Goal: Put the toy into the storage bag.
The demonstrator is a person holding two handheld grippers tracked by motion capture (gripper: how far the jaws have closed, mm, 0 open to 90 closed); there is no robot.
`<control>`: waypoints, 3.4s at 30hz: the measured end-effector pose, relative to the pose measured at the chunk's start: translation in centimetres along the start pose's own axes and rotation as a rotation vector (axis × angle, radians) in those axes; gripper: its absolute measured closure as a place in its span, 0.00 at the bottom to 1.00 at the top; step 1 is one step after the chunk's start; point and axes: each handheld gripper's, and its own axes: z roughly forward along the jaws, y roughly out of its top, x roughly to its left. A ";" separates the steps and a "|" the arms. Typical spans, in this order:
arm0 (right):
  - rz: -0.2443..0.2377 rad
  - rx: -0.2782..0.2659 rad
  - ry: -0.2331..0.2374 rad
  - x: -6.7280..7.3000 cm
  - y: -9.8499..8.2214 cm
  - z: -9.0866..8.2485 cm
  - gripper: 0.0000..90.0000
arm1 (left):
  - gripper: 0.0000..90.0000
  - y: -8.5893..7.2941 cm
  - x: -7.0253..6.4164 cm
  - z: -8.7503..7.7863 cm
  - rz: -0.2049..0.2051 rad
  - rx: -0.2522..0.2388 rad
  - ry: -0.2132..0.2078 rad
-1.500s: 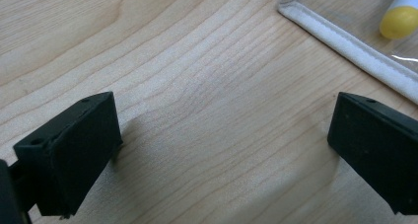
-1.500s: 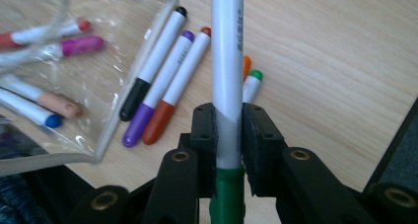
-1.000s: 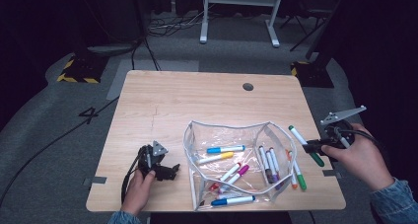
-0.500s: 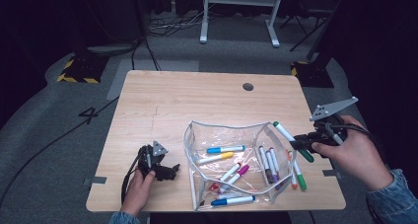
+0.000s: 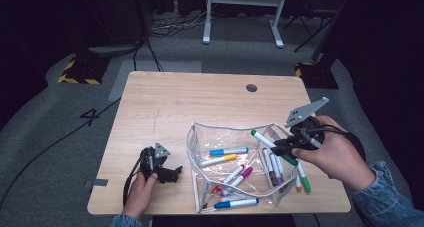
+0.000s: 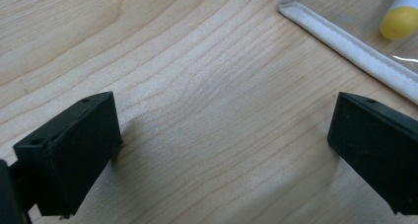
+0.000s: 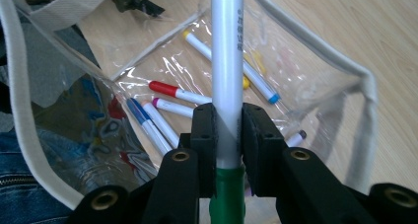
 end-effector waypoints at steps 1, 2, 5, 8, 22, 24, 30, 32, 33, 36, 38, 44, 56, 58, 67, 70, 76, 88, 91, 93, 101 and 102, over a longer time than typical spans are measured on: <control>-0.007 0.004 0.006 0.2 0.3 0.2 0.86 | 0.00 0.0 0.0 0.0 0.000 0.000 0.000; -0.018 0.008 0.010 0.4 0.6 0.4 0.86 | 0.00 0.0 0.0 0.0 0.000 0.000 0.000; -0.045 0.022 0.022 1.0 1.4 1.1 0.86 | 0.00 0.0 0.0 0.0 0.000 0.000 0.000; -0.070 0.037 0.038 1.6 2.0 1.9 0.86 | 0.00 0.0 0.0 0.0 0.000 -0.001 0.001; -0.137 0.115 0.106 2.8 3.8 5.6 0.86 | 0.00 0.0 0.0 0.0 -0.001 -0.001 -0.001; -0.142 0.125 0.115 3.0 3.9 6.3 0.86 | 0.00 0.0 0.0 0.0 -0.005 -0.001 -0.003; -0.154 0.147 0.140 3.3 4.1 8.1 0.86 | 0.00 0.0 0.0 0.0 -0.013 0.001 -0.006; -0.153 0.160 0.146 3.3 4.2 8.7 0.86 | 0.00 0.0 0.0 0.0 -0.014 0.002 -0.006; -0.154 0.167 0.147 3.3 4.2 9.0 0.86 | 0.00 0.0 0.0 0.0 -0.011 0.000 -0.004; -0.153 0.181 0.154 3.3 4.1 9.7 0.86 | 0.00 0.0 0.0 0.0 -0.011 0.000 -0.004; -0.157 0.196 0.155 3.4 4.0 10.3 0.86 | 0.00 0.0 0.0 0.0 -0.012 0.001 -0.005; -0.177 0.235 0.158 3.3 3.5 11.8 0.86 | 0.00 0.0 0.0 0.0 -0.015 0.003 -0.007; -0.272 0.311 0.145 3.3 2.7 13.9 0.86 | 0.00 0.0 0.0 0.0 -0.013 0.001 -0.006; -0.283 0.321 0.145 3.3 2.6 14.1 0.86 | 0.00 0.0 0.0 0.0 -0.014 0.002 -0.006; -0.301 0.240 0.117 3.2 2.8 13.7 0.73 | 0.00 0.0 0.0 0.0 -0.016 0.002 -0.005; -0.302 0.188 0.085 3.1 3.0 12.7 0.66 | 0.00 0.0 0.0 0.0 -0.016 0.002 -0.005; -0.272 0.084 0.056 2.7 3.0 10.7 0.63 | 0.00 0.0 -0.1 0.0 -0.020 0.003 -0.007; -0.232 -0.009 0.001 1.6 2.2 6.5 0.63 | 0.00 0.0 0.0 0.0 -0.016 0.002 -0.005; -0.196 -0.032 -0.009 1.2 1.9 5.2 0.63 | 0.00 0.0 -0.1 0.0 -0.022 0.003 -0.007; -0.174 -0.046 -0.025 0.8 1.6 4.3 0.63 | 0.00 0.0 -0.1 0.0 -0.021 0.003 -0.007; -0.051 -0.091 -0.076 -1.3 -0.5 1.2 0.63 | 0.00 0.0 -0.1 0.0 -0.021 0.002 -0.008; -0.030 -0.096 -0.080 -1.6 -0.9 0.8 0.63 | 0.00 0.0 0.0 0.0 -0.015 0.003 -0.005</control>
